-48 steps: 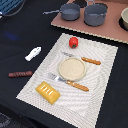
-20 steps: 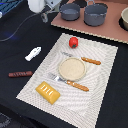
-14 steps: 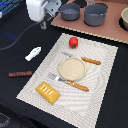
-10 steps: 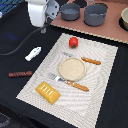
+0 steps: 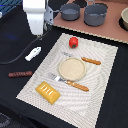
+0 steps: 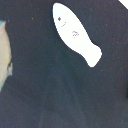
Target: Interact with the objects in diverse but meaningful ways.
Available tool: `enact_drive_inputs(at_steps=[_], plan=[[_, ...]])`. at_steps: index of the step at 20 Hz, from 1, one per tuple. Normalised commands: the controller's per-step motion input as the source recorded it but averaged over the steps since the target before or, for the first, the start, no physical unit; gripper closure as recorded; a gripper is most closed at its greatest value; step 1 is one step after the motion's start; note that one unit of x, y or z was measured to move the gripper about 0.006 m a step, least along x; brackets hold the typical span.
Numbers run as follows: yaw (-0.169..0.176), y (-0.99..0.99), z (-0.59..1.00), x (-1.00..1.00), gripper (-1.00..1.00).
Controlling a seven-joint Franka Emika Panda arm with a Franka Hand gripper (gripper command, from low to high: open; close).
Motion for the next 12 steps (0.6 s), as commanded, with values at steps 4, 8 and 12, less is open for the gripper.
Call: enact_drive_inputs(at_steps=[4, 8, 12], plan=[[0.088, 0.15, -0.23, -0.32, -1.00], [0.047, 0.07, -0.33, -0.30, -1.00], [0.057, 0.00, -0.50, -0.27, -1.00]])
